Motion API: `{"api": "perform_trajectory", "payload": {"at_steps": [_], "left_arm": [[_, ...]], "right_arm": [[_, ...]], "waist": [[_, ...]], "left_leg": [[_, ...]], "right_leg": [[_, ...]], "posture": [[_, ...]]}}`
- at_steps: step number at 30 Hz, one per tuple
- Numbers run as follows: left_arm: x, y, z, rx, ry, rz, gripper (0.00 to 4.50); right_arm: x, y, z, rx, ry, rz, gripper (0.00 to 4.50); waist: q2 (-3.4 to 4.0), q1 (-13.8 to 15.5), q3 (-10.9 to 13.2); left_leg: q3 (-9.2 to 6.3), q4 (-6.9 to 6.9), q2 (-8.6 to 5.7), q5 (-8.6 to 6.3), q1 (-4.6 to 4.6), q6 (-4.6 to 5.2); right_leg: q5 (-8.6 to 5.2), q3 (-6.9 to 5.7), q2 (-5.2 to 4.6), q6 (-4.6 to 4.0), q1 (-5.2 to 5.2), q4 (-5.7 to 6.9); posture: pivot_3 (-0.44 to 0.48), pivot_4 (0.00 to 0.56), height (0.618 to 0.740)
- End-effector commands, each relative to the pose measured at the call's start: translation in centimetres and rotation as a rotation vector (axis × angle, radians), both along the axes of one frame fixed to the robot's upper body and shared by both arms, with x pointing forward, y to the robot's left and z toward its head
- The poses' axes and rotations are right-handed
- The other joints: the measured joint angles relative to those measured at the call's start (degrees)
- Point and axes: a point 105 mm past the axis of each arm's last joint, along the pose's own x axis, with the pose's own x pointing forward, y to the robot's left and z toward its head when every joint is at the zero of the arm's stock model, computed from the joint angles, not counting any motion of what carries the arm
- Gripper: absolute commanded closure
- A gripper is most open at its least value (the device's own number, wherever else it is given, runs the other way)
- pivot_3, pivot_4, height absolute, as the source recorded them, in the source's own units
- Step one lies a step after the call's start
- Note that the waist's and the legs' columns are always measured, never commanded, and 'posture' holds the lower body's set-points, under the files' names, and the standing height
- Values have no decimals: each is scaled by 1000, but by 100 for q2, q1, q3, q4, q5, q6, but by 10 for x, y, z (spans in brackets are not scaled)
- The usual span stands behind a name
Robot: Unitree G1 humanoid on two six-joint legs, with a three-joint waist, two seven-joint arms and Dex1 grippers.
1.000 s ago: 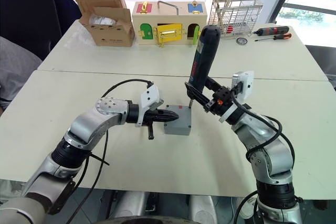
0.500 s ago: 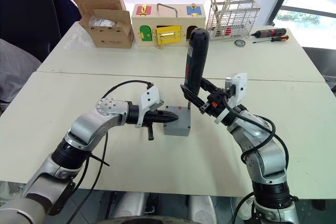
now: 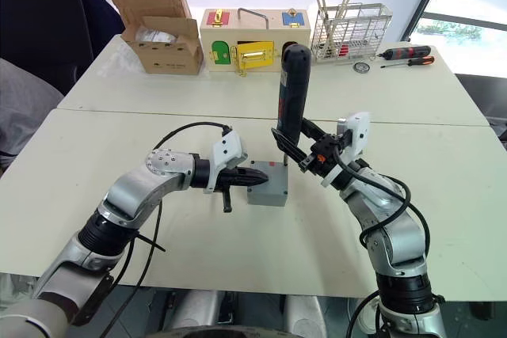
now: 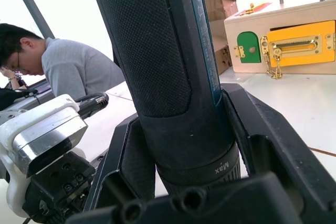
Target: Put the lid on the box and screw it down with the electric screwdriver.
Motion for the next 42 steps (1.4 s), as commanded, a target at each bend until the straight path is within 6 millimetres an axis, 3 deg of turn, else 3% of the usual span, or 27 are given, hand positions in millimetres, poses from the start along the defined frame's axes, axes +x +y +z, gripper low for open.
{"api": "perform_trajectory", "payload": {"at_steps": [1, 17, 42], "left_arm": [[-2, -2, 5, -6, -30, -17, 4500], [-3, -3, 3, -3, -26, -22, 4500], [-3, -2, -3, 4, -12, -16, 4500]], "right_arm": [[-1, 6, -61, -27, 252, 19, 2756], [-6, 1, -62, 38, 245, 2, 2756], [-3, 7, -60, -1, 218, 13, 2756]], "waist": [[-5, -1, -8], [-16, -94, -44], [-14, -110, -45]], "left_leg": [[0, -1, 0, 0, 0, 0], [0, -71, -6, 0, 20, -26], [-1, -90, -4, -1, 33, -28]], "right_leg": [[0, 0, -1, -1, 0, 0], [-7, 2, -19, -15, -3, -26], [-18, 4, -22, -35, 3, -42]], "posture": [[0, 150, 731], [0, 150, 731], [0, 150, 731]]}}
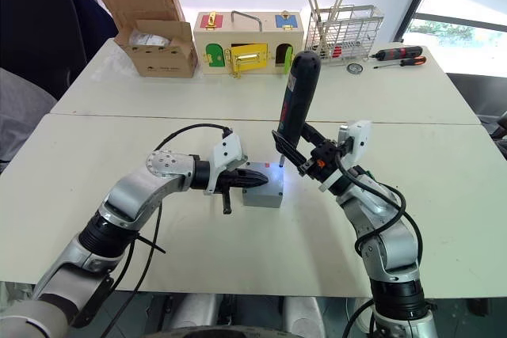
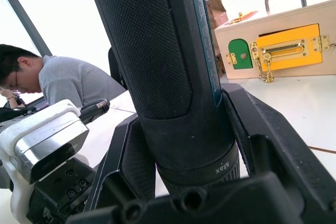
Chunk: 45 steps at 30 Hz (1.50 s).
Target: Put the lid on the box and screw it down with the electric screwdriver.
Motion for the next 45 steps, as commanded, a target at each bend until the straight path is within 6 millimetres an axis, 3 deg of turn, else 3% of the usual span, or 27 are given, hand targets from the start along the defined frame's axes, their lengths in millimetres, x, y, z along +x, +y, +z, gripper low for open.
{"api": "perform_trajectory", "payload": {"at_steps": [1, 5, 13, 18, 21, 23, 27, 29, 33, 36, 40, 45], "left_arm": [[-2, -2, -1, -2, -2, -10, 4500], [-2, -1, -3, 13, -8, -11, 4500], [-6, 2, -10, 14, 14, 1, 4500], [-11, 6, -11, -40, 47, 38, 4500], [-8, 5, -4, -85, 30, 66, 4500], [-4, 5, 2, -114, 14, 85, 4500], [-1, 4, 32, -220, -12, 84, 4500], [-10, 3, 47, -227, -37, 32, 4500], [-37, -1, 58, -181, -70, -102, 4500], [-53, -8, 58, -167, -71, -165, 4500], [-68, -19, 53, -139, -70, -226, 4500], [-77, -23, 47, -98, -100, -242, 4500]], "right_arm": [[0, 6, -52, -55, 220, 27, 2756], [-1, 9, -39, -86, 165, 41, 2756], [-5, 8, 48, -103, -72, 44, 2756], [-19, 7, 116, -55, -191, 78, 2756], [-21, 4, 139, 24, -178, 103, 2756], [-18, 0, 144, 71, -131, 93, 2756], [8, -36, 141, 68, 38, -99, 2756], [14, -65, 145, 7, 121, -159, 2756], [24, -154, 137, -171, 384, -454, 2756], [15, -202, 111, -214, 632, -569, 2756], [-7, -239, 64, -212, 970, -600, 2756], [-14, -254, 30, -201, 1166, -595, 2756]], "waist": [[0, 0, 0], [1, -3, 0], [27, 11, 17], [74, 19, 65], [74, 26, 70], [71, 29, 71], [64, 28, 103], [69, 43, 125], [87, 81, 139], [90, 134, 140], [88, 139, 144], [135, 122, 179]], "left_leg": [[0, -1, 0, 0, 0, 0], [0, -4, 0, 0, 0, 0], [1, -6, -1, 2, -39, -2], [4, -5, -6, 3, -64, -2], [3, -10, -6, 3, -68, -1], [2, -11, -6, 3, -68, -1], [4, -4, -13, 4, -68, 1], [4, 7, -20, 5, -77, 3], [9, 19, -40, 7, -172, 12], [20, 1, -40, 16, -175, -5], [38, 3, -38, 4, -175, 14], [56, 37, -38, -5, -167, 52]], "right_leg": [[0, 0, 0, -1, 0, -2], [1, 0, 0, -2, 2, -11], [4, 0, -4, -5, -33, -17], [5, -1, -9, -2, -58, -24], [6, -5, -8, 0, -62, -25], [6, -8, -8, 0, -60, -27], [6, -8, -18, 0, -52, -32], [7, -10, -26, -1, -54, -31], [13, -14, -38, 9, -136, -32], [19, -18, -29, 23, -139, -53], [18, -17, -18, 27, -138, -62], [38, 1, 4, 60, -134, -48]], "posture": [[0, 150, 731], [0, 150, 731], [0, 150, 731], [0, 150, 731], [0, 150, 731], [0, 150, 731], [0, 150, 731], [0, 150, 731], [0, 150, 731], [0, 150, 731], [0, 150, 731], [0, 150, 731]]}}
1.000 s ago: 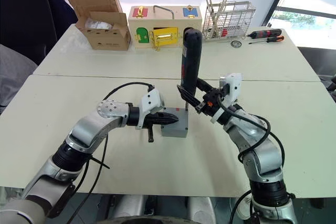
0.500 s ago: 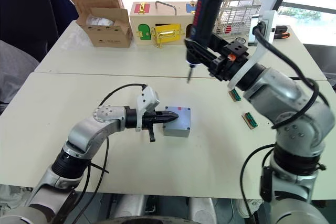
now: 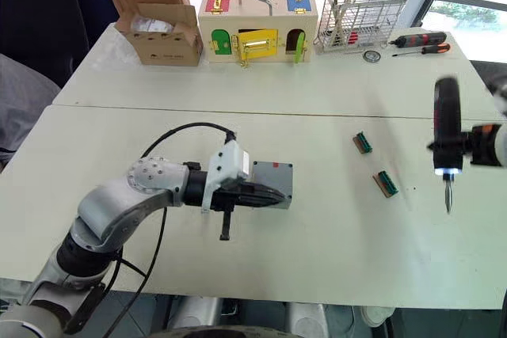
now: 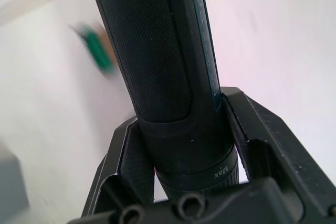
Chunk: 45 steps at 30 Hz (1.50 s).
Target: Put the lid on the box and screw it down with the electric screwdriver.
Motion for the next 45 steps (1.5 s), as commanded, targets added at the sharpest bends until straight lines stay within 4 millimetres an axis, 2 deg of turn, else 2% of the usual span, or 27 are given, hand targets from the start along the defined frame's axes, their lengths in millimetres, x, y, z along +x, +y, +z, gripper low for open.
{"api": "perform_trajectory", "payload": {"at_steps": [1, 5, 11, 18, 19, 21, 24, 27, 29, 30, 31, 33, 35, 37, 39, 43, 45], "left_arm": [[-10, -3, 4, 6, -64, -22, 4500], [-14, -5, 4, 13, -80, -25, 4500], [-10, -7, 5, 11, -76, 13, 4500], [2, 7, 3, 52, -81, 89, 4500], [5, 10, 2, 58, -82, 109, 4500], [13, 15, 1, 61, -87, 146, 4500], [36, 29, 4, 17, -83, 284, 4500], [54, 43, 5, 1, -99, 388, 4500], [64, 54, 6, 3, -121, 447, 4500], [68, 62, 4, 21, -128, 472, 4500], [69, 68, 1, 48, -125, 480, 4500], [69, 77, -6, 108, -122, 474, 4500], [69, 83, -13, 146, -109, 466, 4500], [68, 84, -22, 175, -86, 445, 4500], [67, 83, -29, 192, -71, 430, 4500], [71, 73, -47, 206, -35, 405, 4500], [76, 67, -53, 183, -1, 411, 4500]], "right_arm": [[2, -8, 7, 12, 3, -13, 2756], [6, -11, 0, 24, 47, -28, 2756], [21, -19, -26, -19, 116, -48, 2756], [25, -30, -42, -88, 158, -34, 2756], [25, -31, -43, -88, 161, -33, 1738], [27, -31, -44, -91, 164, -30, 1108], [31, -32, -40, -105, 131, -28, 20], [42, -37, -26, -147, 39, -26, 20], [53, -41, -7, -216, -66, -6, 20], [64, -39, 16, -226, -185, 1, 20], [73, -33, 41, -254, -305, 66, 20], [82, -1, 79, -192, -513, 230, 20], [72, 43, 83, -135, -610, 479, 20], [51, 89, 60, -47, -590, 681, 20], [31, 118, 37, -11, -543, 789, 20], [-10, 169, -26, 30, -399, 996, 20], [-21, 184, -46, 39, -370, 1037, 20]], "waist": [[17, -14, 12], [17, -29, 14], [15, -18, 15], [15, 28, 16], [15, 26, 16], [15, 27, 16], [15, 29, 16], [15, 25, 16], [18, 15, 17], [18, 13, 17], [21, 6, 18], [29, -20, 24], [14, 5, 26], [-15, 50, 20], [-26, 56, 22], [-21, 111, 22], [-25, 125, 21]], "left_leg": [[3, 2, 0, 10, 5, 1], [4, 2, 1, 43, 15, -6], [2, 1, 5, 47, 14, -10], [1, 5, -2, 50, 10, -14], [2, 7, -2, 50, 10, -14], [-1, 13, -1, 50, 13, -14], [-8, 45, 3, 48, 12, -12], [-10, 72, 0, 43, 11, -4], [-8, 74, 0, 42, 11, -2], [-4, 74, 0, 42, 11, -3], [-4, 73, 0, 46, 11, -11], [-1, 64, 1, 48, 8, -16], [-6, 57, 5, 47, 9, -15], [-25, 62, 21, 41, 10, -5], [-52, 71, 27, 43, 14, -9], [-47, 79, -1, 42, 12, -7], [-43, 85, -1, 37, 13, 2]], "right_leg": [[0, 4, 2, -4, 1, 3], [8, 10, 10, -13, 2, 18], [25, 9, 16, 15, 2, 22], [34, 7, 12, 31, 7, 19], [34, 8, 12, 31, 7, 20], [35, 7, 13, 32, 12, 24], [35, 2, 15, 32, 23, 37], [33, 2, 13, 29, 32, 50], [34, 3, 13, 30, 32, 50], [34, 4, 11, 31, 28, 53], [35, 4, 11, 33, 26, 58], [35, 5, 11, 35, 14, 62], [30, 3, 14, 41, 8, 75], [29, -7, 32, 41, 16, 81], [29, -21, 36, 39, 34, 86], [30, -17, 3, 38, 36, 92], [30, -15, 2, 38, 40, 84]], "posture": [[0, 150, 731], [0, 150, 731], [0, 150, 731], [0, 150, 731], [0, 150, 731], [0, 150, 731], [0, 150, 731], [0, 150, 731], [0, 150, 731], [0, 150, 731], [0, 150, 731], [0, 150, 731], [0, 150, 731], [0, 150, 731], [0, 150, 731], [0, 150, 731], [0, 150, 731]]}}
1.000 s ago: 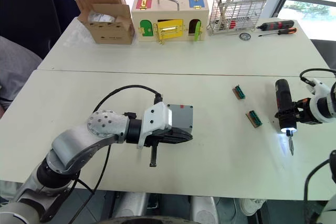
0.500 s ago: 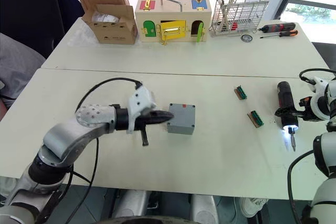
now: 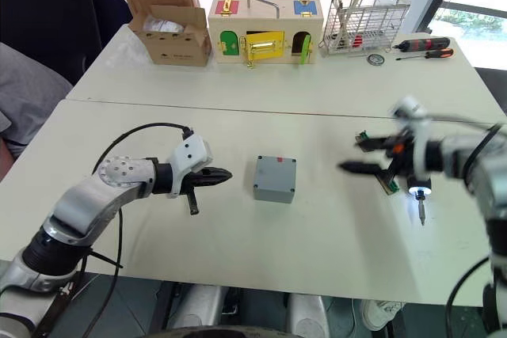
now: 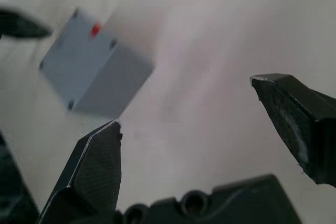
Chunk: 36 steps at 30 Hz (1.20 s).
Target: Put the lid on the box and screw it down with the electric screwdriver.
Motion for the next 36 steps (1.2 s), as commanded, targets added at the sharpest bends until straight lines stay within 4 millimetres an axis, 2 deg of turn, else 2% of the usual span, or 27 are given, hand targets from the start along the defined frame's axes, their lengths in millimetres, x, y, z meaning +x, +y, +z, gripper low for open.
{"api": "perform_trajectory", "payload": {"at_steps": [1, 7, 11, 18, 22, 27, 29, 30, 32, 36], "left_arm": [[6, -10, -5, -20, -6, -20, 4500], [12, -27, -6, -31, -18, -85, 4500], [17, -36, -8, -14, -32, -134, 4500], [27, -54, -12, -3, -52, -213, 4500], [34, -52, -18, 21, -69, -201, 4500], [43, -31, -18, 53, -93, -126, 4500], [38, -11, -14, 73, -94, -82, 4500], [29, -3, -14, 83, -81, -82, 4500], [8, 0, -18, 96, -41, -118, 4500], [-16, -6, -22, 69, 26, -151, 4500]], "right_arm": [[-15, 29, -13, -15, -29, 90, 20], [-22, 54, -31, 34, -19, 100, 20], [-26, 74, -30, 85, -22, 134, 20], [-51, 98, -31, 126, 44, 209, 20], [-59, 94, -31, 94, 49, 193, 20], [-48, 69, -28, -26, -7, 137, 20], [-33, 49, -27, -116, -55, 110, 20], [-22, 42, -24, -135, -87, 103, 20], [-9, 40, -24, -151, -128, 123, 20], [0, 47, -28, -155, -156, 189, 20]], "waist": [[-6, 14, 2], [-8, 46, 1], [-8, 54, 1], [-9, 65, 1], [-13, 64, 0], [-17, 56, -3], [-18, -4, -5], [-19, -40, -4], [-22, -167, -5], [-20, -106, -6]], "left_leg": [[0, 1, -2, -1, 0, 2], [0, 2, -1, 2, -1, -2], [0, 2, -1, 1, -1, -2], [-1, 2, -1, 1, -1, -1], [-1, 3, -2, 0, -3, 1], [0, 5, -1, 0, -1, 2], [-1, 5, 4, 0, 0, 2], [0, 2, 4, 0, 0, 2], [2, -3, 6, 0, 0, 2], [0, -8, 8, 0, 0, 1]], "right_leg": [[0, 0, -1, 0, 1, -1], [-1, 0, 0, -1, -4, 4], [-1, 1, 1, -2, -5, 3], [-1, -2, 3, -1, -6, 5], [0, -2, 2, -1, -4, 2], [0, -1, 0, -1, -4, 4], [-1, -1, 2, -2, -6, 6], [-1, 0, 2, -1, -9, 6], [-1, 1, 2, -1, -14, 5], [-2, 1, 5, 0, -16, 6]], "posture": [[0, 150, 731], [0, 150, 731], [0, 150, 731], [0, 150, 731], [0, 150, 731], [0, 150, 731], [0, 150, 731], [0, 150, 731], [0, 150, 731], [0, 150, 731]]}}
